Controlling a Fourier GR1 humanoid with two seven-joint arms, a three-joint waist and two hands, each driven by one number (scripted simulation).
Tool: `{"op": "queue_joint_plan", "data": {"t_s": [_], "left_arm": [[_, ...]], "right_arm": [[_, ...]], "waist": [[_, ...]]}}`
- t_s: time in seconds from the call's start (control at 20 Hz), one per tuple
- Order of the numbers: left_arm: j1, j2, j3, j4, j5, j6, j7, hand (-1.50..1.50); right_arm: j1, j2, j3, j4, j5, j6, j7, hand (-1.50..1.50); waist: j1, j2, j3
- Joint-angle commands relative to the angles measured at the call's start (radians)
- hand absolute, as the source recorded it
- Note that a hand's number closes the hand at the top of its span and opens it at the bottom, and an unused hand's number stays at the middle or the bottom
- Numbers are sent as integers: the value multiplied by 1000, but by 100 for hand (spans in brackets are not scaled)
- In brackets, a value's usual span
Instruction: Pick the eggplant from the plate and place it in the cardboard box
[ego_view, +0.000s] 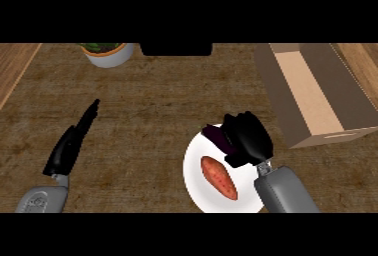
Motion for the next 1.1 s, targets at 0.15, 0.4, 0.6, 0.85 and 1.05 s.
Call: {"op": "queue_joint_plan", "data": {"t_s": [0.15, 0.4, 0.6, 0.85, 1.05], "left_arm": [[21, 2, 23, 35, 13, -10, -45, 0], [39, -7, -1, -23, -11, 0, -21, 0], [-48, -30, 0, 22, -17, 9, 15, 0], [7, -16, 15, 42, -36, 27, -56, 0], [-19, -20, 24, 77, -27, 11, -64, 0]], "right_arm": [[-19, -14, -5, -379, 12, 319, 152, 150], [-118, -57, -126, -547, 12, 448, 239, 150], [-179, -75, -245, -583, -19, 505, 281, 150], [-160, -90, -355, -648, -60, 536, 329, 150], [-237, -167, -484, -505, -116, 478, 274, 150]], "waist": [[-9, 0, 3], [-8, -2, 4], [-8, 3, 4], [-4, 3, 4], [3, 6, 4]]}}
